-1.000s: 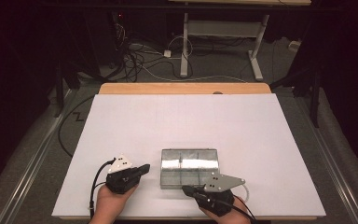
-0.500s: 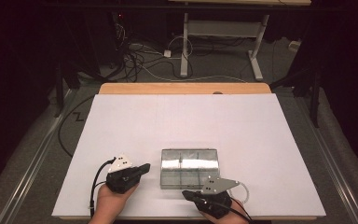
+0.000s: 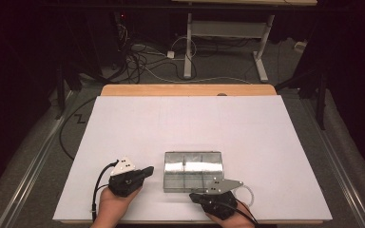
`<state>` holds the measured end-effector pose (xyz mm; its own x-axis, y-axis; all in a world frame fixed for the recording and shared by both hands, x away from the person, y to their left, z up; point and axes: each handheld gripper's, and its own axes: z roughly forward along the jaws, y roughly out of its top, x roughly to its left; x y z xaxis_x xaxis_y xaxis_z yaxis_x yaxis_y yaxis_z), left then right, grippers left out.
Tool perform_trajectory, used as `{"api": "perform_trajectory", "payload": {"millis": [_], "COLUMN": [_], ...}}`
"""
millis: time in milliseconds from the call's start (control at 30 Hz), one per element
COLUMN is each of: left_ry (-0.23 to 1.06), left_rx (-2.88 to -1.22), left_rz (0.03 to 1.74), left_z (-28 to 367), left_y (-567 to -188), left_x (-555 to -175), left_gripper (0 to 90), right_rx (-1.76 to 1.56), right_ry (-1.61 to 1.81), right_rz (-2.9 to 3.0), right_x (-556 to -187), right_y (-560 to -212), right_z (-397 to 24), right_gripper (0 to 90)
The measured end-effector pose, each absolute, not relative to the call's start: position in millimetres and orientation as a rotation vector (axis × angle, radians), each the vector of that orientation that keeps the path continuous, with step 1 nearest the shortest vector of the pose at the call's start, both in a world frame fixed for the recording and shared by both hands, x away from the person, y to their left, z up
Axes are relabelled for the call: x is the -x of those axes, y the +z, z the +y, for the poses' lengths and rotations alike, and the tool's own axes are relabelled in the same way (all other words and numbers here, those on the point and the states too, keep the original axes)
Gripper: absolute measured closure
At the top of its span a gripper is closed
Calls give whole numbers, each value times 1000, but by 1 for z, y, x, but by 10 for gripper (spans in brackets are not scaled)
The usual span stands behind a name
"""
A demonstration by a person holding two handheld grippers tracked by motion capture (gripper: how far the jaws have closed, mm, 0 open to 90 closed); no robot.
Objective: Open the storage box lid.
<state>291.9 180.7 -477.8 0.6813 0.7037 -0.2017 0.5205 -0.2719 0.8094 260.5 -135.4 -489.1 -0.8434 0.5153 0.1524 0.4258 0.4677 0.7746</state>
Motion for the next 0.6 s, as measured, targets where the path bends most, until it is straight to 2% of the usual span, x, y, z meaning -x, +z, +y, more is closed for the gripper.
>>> {"api": "perform_trajectory", "payload": {"millis": [600], "left_ry": [244], "left_rx": [-1946], "left_rz": [950], "left_z": [180], "left_y": [-478], "left_x": [-292], "left_gripper": [882], "right_rx": [-900], "right_ry": [1372], "right_rz": [2583], "right_x": [-264], "right_y": [-489], "right_z": [-140], "right_gripper": [900]}}
